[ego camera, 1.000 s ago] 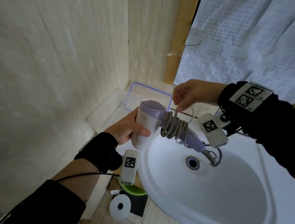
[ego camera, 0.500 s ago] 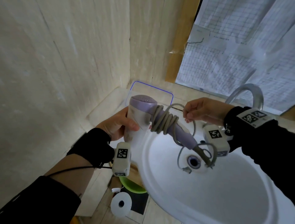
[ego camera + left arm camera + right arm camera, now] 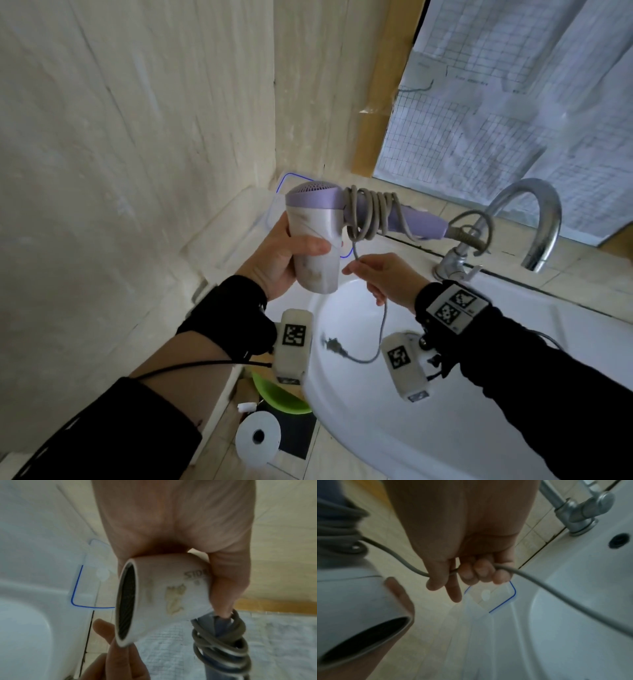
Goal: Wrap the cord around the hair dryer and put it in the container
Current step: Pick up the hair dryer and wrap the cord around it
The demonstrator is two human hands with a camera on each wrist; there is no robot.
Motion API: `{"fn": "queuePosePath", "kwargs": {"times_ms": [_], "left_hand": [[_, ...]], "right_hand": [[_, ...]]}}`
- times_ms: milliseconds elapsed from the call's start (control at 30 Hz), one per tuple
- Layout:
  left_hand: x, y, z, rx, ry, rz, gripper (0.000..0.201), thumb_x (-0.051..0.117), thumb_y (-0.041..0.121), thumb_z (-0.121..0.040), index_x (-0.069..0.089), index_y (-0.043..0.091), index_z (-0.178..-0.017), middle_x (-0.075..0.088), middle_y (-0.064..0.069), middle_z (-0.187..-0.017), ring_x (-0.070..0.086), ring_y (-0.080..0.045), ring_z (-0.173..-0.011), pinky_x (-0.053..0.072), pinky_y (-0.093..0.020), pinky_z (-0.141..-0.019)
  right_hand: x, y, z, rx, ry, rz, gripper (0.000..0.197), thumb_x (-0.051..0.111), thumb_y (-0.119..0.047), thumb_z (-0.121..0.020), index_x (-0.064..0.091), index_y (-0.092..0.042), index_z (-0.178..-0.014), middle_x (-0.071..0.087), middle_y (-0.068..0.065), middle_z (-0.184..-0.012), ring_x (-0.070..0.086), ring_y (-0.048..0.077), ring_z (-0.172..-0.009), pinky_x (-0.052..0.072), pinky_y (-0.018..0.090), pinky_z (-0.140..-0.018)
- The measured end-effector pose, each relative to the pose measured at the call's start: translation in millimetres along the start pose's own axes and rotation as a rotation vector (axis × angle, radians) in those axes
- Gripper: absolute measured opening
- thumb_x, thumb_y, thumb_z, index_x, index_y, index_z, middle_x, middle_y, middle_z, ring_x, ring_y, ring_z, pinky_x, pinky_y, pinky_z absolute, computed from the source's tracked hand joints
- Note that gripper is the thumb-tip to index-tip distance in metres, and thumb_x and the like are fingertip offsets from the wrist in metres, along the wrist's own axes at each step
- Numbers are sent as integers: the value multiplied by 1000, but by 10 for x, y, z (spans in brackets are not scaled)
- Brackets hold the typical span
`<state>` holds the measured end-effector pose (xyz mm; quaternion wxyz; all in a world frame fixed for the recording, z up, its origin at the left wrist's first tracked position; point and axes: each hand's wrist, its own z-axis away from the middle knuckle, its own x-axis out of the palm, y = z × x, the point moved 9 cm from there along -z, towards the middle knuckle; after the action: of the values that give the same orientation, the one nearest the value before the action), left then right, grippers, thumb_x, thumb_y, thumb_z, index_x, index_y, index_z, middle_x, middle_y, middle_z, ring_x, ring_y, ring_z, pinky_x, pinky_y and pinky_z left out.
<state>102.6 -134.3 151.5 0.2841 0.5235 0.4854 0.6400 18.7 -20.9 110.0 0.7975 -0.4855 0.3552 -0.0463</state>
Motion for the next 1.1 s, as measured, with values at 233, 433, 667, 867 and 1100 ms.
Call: {"fn": "queuePosePath", "kwargs": {"times_ms": [233,433,667,867,1100], "left_hand": [[-407,18,3,34,285,-285,77,80,16,-39,49,11,-110,62,-16,-101,60,-23,-87,52,-41,-75],[-534,-18,83,1,293,-484,60,76,9,-46,45,24,-96,57,-1,-92,57,-18,-79,50,-30,-63],[-445,-130,107,-67,136,-696,66,77,13,-47,48,19,-106,59,2,-91,57,-19,-82,51,-35,-69],[-303,-192,183,-152,-15,-711,70,77,21,-40,50,22,-104,60,-2,-95,58,-20,-83,53,-32,-68],[-251,-227,244,-209,-143,-538,89,75,15,-37,51,9,-122,63,-23,-115,60,-28,-98,52,-51,-85]], "right_hand": [[130,-148,170,-93,-64,454,23,55,-30,-88,70,-16,-98,59,-4,-75,51,13,-73,42,24,-72],[44,-419,318,-178,-126,638,21,54,-30,-88,69,-15,-89,50,-9,-64,48,14,-71,35,24,-69],[-208,-671,312,-187,-79,724,24,67,-31,-75,56,-22,-55,48,-5,-52,44,10,-55,36,26,-60],[-391,-770,290,-159,-136,765,23,74,-35,-70,61,-18,-64,53,-8,-61,49,9,-62,42,27,-67],[-641,-752,218,-130,-172,662,21,76,-26,-70,64,-9,-74,58,-3,-67,51,10,-66,43,30,-72]]}}
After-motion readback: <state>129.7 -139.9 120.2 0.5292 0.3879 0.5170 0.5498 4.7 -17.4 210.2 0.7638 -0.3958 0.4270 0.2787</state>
